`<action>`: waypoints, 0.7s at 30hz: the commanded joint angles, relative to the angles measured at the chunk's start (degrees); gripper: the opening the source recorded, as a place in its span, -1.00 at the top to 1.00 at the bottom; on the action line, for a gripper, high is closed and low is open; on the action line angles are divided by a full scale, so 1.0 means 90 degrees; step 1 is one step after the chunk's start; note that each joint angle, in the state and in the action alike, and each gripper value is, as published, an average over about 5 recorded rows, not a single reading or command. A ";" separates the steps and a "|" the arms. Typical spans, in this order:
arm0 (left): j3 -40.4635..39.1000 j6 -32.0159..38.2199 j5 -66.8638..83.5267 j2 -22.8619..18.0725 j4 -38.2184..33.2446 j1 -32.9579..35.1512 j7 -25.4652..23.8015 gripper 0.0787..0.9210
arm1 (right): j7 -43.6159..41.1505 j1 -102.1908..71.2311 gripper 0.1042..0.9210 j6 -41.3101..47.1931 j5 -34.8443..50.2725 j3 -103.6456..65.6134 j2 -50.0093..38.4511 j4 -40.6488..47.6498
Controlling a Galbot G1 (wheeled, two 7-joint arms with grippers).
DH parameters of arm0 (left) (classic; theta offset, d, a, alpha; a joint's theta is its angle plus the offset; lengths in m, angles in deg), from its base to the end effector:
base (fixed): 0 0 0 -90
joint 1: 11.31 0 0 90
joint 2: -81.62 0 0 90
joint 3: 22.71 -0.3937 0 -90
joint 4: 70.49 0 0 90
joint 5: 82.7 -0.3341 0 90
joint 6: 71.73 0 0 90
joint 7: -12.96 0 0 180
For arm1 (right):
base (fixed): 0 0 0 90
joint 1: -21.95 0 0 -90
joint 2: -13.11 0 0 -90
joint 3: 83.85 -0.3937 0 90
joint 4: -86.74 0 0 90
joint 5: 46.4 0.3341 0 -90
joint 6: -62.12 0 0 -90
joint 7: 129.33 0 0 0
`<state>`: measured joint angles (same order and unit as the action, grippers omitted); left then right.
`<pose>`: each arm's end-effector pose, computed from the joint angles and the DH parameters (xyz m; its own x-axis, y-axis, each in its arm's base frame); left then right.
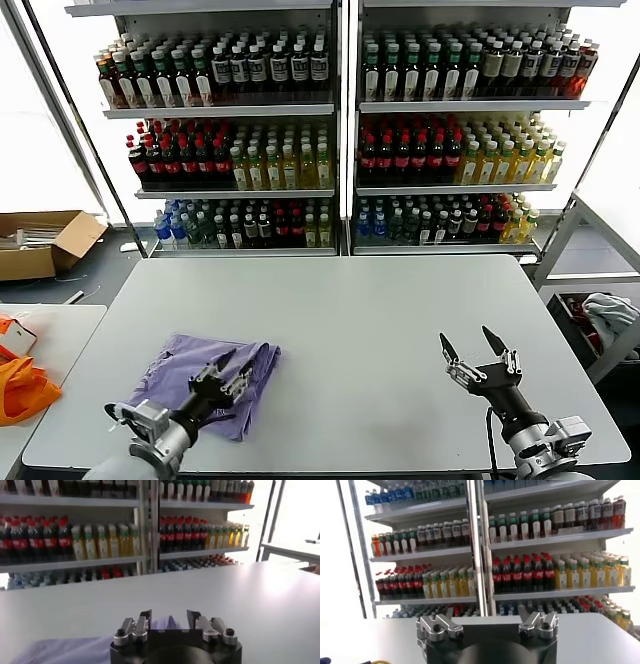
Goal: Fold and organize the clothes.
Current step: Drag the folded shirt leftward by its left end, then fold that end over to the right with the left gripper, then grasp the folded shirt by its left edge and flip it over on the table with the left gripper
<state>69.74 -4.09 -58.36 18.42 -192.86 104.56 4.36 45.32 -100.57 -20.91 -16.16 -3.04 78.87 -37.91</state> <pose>0.1724 0.1076 -0.2907 -0.8895 0.3382 0.3073 0.3456 0.9378 -0.0320 0.1386 -0.1237 -0.2873 -0.9742 -0.2154 0.0668 -0.2090 0.9736 0.0919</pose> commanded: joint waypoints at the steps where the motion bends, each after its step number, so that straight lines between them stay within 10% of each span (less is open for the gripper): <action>1: 0.1866 -0.0277 0.1009 0.0783 0.0388 -0.0195 -0.0018 -0.18 | 0.0001 0.0005 -0.76 -0.0002 -0.0016 0.0081 0.0024 -0.0016; 10: 0.1341 -0.0243 0.1063 0.0957 0.2203 -0.0687 0.0683 -0.72 | 0.0033 -0.0005 -0.76 0.0031 -0.0204 0.0252 0.0086 -0.0140; 21: 0.0689 -0.0289 0.1129 0.0488 0.2490 -0.0695 0.1027 -0.77 | 0.0098 0.0015 -0.76 0.0148 -0.0244 0.0383 0.0074 -0.0351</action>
<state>77.99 -6.24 -49.88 23.55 -175.59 99.35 11.03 46.07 -100.52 -19.91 -17.93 -0.23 79.54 -40.11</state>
